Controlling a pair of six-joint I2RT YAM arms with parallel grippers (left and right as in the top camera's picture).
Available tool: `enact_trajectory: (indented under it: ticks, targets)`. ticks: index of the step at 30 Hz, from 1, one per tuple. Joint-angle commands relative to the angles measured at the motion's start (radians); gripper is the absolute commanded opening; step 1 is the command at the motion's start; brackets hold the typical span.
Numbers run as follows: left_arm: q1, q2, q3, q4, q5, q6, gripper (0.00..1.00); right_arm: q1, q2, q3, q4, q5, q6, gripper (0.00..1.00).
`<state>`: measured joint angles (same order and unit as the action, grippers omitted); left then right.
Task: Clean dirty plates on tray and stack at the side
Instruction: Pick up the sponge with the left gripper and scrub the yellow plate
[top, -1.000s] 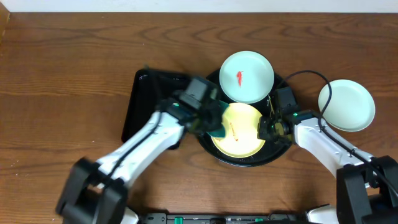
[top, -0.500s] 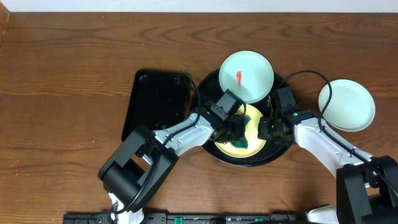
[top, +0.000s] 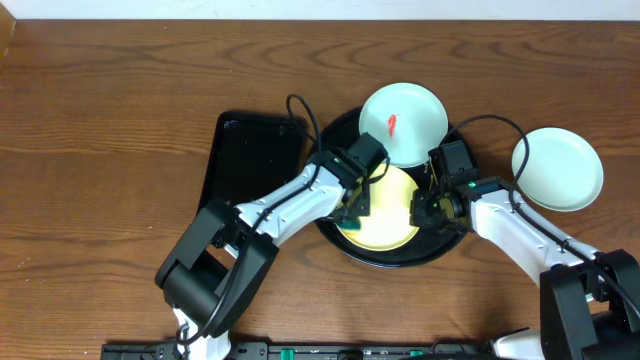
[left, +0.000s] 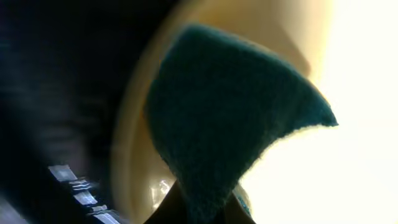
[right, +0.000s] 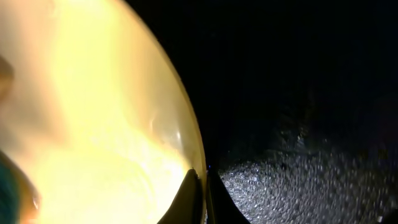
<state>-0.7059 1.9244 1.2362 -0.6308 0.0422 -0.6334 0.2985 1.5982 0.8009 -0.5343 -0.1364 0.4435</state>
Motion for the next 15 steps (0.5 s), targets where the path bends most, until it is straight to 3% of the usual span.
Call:
enact_trajectory:
  ticks: [1, 4, 10, 15]
  targets:
    - [0.035, 0.043, -0.015, -0.042, -0.332, 0.050, 0.08, -0.004, 0.005, -0.006, -0.004, 0.068, -0.023, 0.01]
    - [0.026, 0.043, -0.014, -0.014, -0.266, 0.049, 0.08, -0.004, 0.005, -0.006, -0.008, 0.068, -0.023, 0.01]
    - [0.014, 0.043, -0.021, 0.152, 0.182, -0.019, 0.08, -0.003, 0.005, -0.006, -0.011, 0.068, -0.034, 0.01]
    - [-0.033, 0.043, -0.024, 0.306, 0.362, -0.098, 0.08, -0.003, 0.005, -0.006, -0.010, 0.068, -0.034, 0.01]
